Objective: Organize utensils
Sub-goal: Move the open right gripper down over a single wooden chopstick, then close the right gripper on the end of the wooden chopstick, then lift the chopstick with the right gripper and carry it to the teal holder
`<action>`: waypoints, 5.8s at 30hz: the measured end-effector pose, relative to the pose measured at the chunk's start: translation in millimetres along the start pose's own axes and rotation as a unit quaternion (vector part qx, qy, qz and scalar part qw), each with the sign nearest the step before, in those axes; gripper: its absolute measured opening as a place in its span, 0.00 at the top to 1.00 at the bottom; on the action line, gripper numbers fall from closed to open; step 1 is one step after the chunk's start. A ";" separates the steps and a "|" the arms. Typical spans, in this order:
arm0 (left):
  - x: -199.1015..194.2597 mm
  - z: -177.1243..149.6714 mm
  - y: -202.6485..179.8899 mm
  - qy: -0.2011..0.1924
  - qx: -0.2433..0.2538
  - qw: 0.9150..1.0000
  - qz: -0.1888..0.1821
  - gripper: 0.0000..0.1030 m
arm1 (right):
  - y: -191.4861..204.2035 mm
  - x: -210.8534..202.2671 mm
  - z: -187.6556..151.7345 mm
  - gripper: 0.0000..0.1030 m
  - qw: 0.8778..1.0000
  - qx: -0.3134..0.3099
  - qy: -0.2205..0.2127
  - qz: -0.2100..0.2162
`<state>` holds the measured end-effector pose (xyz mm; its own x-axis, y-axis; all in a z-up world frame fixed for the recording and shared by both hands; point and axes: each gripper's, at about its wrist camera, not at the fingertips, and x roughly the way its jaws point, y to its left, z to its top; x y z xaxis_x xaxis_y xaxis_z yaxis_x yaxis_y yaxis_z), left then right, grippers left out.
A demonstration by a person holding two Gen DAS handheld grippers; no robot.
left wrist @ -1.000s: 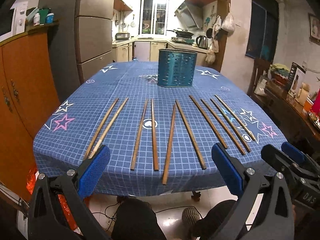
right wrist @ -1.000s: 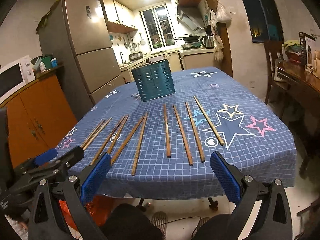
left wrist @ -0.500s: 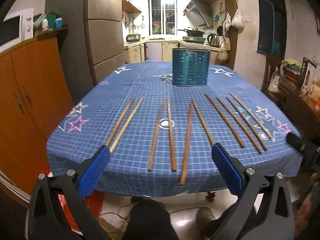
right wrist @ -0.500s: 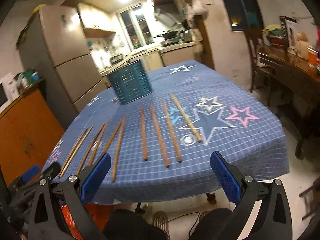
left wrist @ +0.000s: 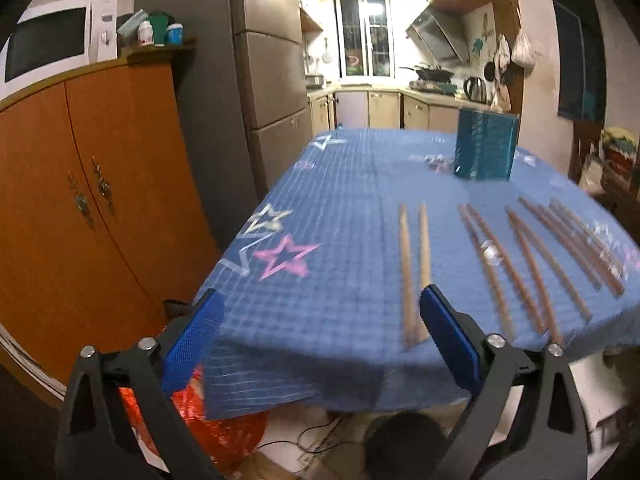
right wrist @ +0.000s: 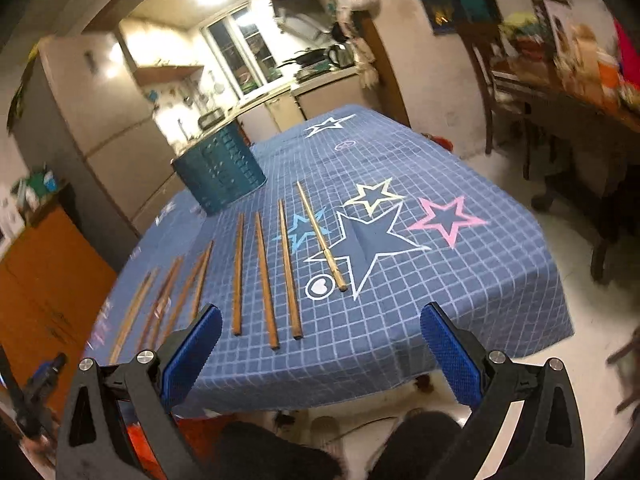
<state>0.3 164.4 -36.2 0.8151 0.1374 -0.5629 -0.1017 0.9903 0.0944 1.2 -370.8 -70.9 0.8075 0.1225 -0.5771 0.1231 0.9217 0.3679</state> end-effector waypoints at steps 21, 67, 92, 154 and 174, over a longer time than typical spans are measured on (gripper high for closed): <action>44.2 -32.1 -36.3 0.022 0.120 0.984 -0.133 0.53 | 74.2 28.6 -34.2 0.29 0.982 -0.185 0.015 0.042; 59.7 -37.5 -33.3 -0.037 0.082 0.981 -0.173 0.80 | 149.9 59.0 -94.7 0.84 0.962 -0.271 -0.011 0.025; 49.1 -49.0 -38.0 -0.064 0.098 0.979 -0.168 0.91 | 155.4 58.5 -101.6 0.91 0.967 -0.253 -0.020 0.007; -2.0 175.5 -34.0 -0.090 -0.007 0.982 -0.169 0.95 | 202.7 -10.9 122.5 0.93 0.946 -0.270 -0.103 0.146; 1.3 314.6 -146.7 -0.176 0.034 0.959 -0.220 0.95 | 223.2 -18.2 274.6 0.93 0.937 -0.248 -0.217 0.115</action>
<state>195.7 13.1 207.6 0.9135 -0.3207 -0.2505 0.3240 0.9456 -0.0289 172.4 -268.4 221.9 0.9516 0.2772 -0.1328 -0.2797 0.9601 -0.0007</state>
